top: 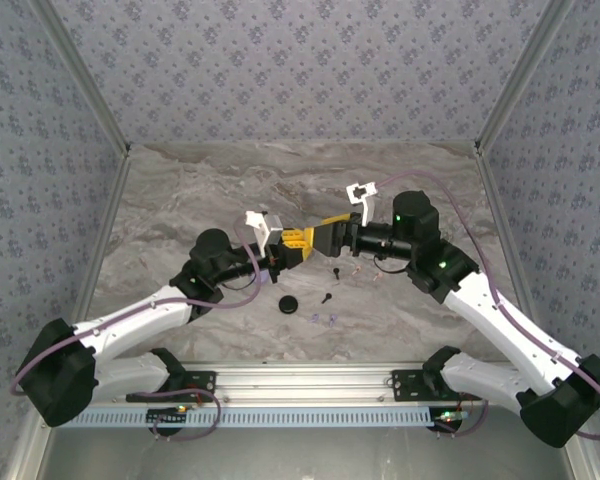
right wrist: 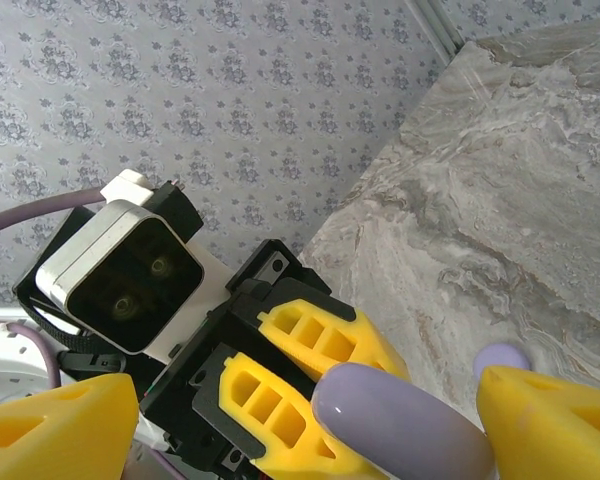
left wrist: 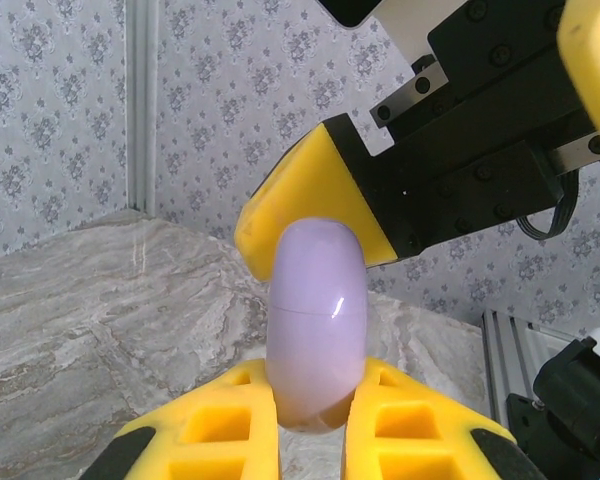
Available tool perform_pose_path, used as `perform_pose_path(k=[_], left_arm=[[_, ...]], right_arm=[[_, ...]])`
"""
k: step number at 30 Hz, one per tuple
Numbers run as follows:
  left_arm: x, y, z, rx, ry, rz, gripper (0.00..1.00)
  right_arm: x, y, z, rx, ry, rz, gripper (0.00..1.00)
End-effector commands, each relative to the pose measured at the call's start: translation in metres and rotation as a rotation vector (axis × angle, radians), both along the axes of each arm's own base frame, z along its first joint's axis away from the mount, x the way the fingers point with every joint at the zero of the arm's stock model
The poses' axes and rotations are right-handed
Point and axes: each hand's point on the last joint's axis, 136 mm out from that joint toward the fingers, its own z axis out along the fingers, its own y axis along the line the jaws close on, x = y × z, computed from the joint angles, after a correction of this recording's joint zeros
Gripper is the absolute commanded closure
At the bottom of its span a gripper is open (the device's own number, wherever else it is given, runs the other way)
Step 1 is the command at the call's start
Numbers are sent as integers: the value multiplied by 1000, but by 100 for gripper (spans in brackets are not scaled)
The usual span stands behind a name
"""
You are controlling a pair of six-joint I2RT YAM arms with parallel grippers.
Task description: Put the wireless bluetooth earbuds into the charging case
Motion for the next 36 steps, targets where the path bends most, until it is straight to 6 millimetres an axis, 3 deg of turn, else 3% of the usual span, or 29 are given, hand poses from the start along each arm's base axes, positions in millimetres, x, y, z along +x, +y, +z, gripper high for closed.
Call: perform_pose_path(k=[1, 6, 12, 16, 21, 25, 36], left_arm=[[10, -1, 8, -12, 11, 34, 96], [15, 0, 7, -11, 25, 64, 96], [56, 16, -23, 106, 219, 235, 97], [94, 42, -54, 119, 427, 336, 97], [137, 79, -109, 185, 666, 470, 98], [162, 96, -144, 167, 815, 490, 98], [192, 108, -218, 176, 1077, 506, 97]], right_arm=[[-10, -2, 13, 18, -56, 28, 10], [5, -15, -5, -100, -24, -86, 8], [46, -95, -50, -378, 92, -517, 3], [54, -132, -77, -417, 203, -642, 3], [50, -152, -102, -472, 261, -692, 4], [49, -158, -115, -503, 288, -697, 4], [49, -159, -130, -541, 328, -684, 3]])
